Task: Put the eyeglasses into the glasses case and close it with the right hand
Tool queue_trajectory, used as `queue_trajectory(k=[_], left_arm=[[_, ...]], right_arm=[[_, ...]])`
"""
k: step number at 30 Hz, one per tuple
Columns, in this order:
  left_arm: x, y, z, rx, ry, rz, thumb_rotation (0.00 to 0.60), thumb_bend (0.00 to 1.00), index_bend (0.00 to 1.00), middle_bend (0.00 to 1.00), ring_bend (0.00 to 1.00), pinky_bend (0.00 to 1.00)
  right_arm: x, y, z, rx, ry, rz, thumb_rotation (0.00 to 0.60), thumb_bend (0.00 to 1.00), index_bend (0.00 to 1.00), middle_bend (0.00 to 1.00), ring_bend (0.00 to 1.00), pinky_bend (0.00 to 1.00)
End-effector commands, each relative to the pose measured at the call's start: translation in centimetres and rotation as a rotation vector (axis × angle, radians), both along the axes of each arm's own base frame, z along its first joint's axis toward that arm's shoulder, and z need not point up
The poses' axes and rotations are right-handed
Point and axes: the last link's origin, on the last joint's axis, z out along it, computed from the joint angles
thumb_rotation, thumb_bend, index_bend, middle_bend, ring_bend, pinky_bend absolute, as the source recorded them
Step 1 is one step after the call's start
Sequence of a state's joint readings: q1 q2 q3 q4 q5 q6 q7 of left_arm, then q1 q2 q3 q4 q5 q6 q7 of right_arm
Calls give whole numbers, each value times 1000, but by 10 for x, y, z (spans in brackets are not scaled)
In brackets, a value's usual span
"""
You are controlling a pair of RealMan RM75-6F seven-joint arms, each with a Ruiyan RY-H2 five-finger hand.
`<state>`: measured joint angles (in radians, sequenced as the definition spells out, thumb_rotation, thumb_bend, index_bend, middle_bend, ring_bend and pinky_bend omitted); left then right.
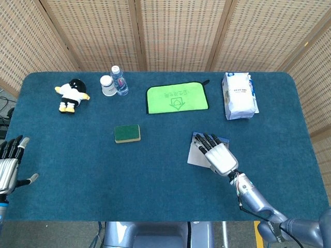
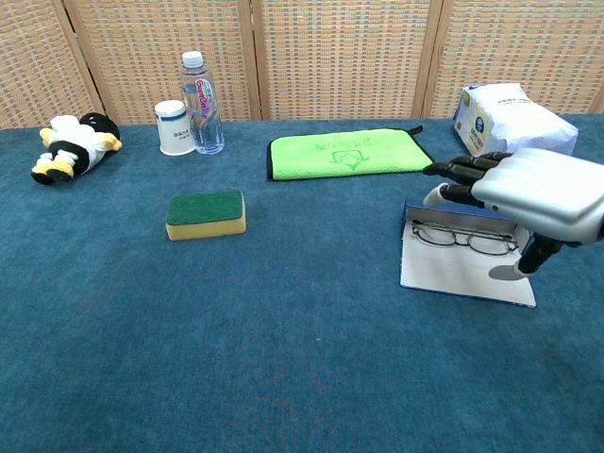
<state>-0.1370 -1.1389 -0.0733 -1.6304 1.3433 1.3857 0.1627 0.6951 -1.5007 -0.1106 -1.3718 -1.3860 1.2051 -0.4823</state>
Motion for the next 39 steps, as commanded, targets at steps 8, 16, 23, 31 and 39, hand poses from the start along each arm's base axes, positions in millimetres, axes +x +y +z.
queue_trajectory(k=[8,16,23,31,39], left_arm=[[-1,1,0,-2,1,4,600,0,0,0,0,0],[-1,2,-1,-3,-1,8,600,0,0,0,0,0],[-1,2,-1,-3,0,6,600,0,0,0,0,0],[-1,1,-1,-3,1,6,600,0,0,0,0,0],[-2,2,-2,-6,4,8,600,0,0,0,0,0]], right_arm=[[-13,10,-29,23,51,26,600,311,197,0,0,135],[-17,15,-37,39,56,32,600,337,220,0,0,135],[-18,13,-37,34,53,24,600,388,226,0,0,135],[-22,14,-39,43,63,18,600,388,226,0,0,135],[-25,12,-43,32,71,28,600,388,226,0,0,135]])
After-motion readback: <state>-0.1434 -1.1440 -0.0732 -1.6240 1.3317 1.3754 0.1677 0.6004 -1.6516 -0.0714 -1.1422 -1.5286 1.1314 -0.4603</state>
